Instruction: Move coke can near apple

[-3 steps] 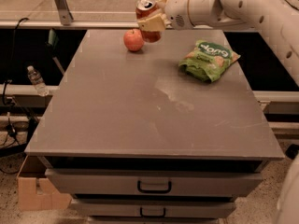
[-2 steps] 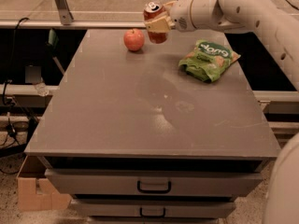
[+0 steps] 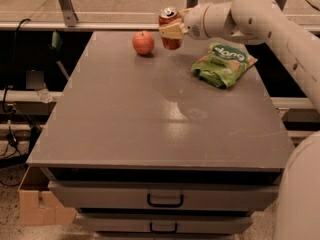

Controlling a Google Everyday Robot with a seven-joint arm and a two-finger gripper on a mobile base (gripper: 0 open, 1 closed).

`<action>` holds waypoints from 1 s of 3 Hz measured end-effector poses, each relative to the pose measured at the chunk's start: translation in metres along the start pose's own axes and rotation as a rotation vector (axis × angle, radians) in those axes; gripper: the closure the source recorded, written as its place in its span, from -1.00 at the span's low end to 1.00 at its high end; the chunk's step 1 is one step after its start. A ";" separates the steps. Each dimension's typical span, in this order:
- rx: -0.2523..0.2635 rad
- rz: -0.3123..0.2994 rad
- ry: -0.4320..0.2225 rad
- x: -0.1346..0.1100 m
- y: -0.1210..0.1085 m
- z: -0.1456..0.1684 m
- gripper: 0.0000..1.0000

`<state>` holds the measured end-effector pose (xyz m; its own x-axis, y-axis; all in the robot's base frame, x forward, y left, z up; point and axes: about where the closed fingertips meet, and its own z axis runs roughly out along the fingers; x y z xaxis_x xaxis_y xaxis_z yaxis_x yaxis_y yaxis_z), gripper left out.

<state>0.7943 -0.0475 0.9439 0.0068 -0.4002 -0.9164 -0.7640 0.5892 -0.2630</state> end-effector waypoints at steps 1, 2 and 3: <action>-0.001 0.036 -0.012 0.008 -0.004 0.010 1.00; -0.012 0.069 0.002 0.015 -0.004 0.023 0.68; -0.012 0.091 0.013 0.020 -0.004 0.030 0.22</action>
Offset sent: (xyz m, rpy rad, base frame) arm 0.0297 0.0089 -0.0307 0.0541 0.1028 -0.0259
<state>0.8171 -0.0373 0.9175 -0.0713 -0.3541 -0.9325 -0.7686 0.6153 -0.1749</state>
